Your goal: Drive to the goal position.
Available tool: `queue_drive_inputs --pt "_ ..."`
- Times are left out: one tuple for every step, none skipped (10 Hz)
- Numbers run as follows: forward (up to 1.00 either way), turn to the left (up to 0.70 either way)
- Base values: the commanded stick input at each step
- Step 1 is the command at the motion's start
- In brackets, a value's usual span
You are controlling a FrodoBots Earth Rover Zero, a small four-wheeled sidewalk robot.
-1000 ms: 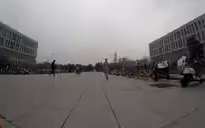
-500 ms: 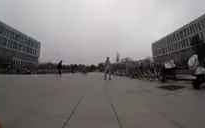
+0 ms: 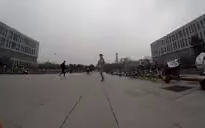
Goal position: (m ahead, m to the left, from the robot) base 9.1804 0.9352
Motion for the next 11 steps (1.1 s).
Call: queue_drive_inputs --pt "0.7 -0.01" --pt "0.7 -0.01" --pt "0.7 -0.01" --pt "0.7 -0.01" --pt "0.7 -0.01" --pt "0.7 -0.01" --pt "0.7 -0.01" --pt "0.7 -0.01" --pt "0.7 -0.01" --pt "0.7 -0.01" --pt "0.7 -0.01"
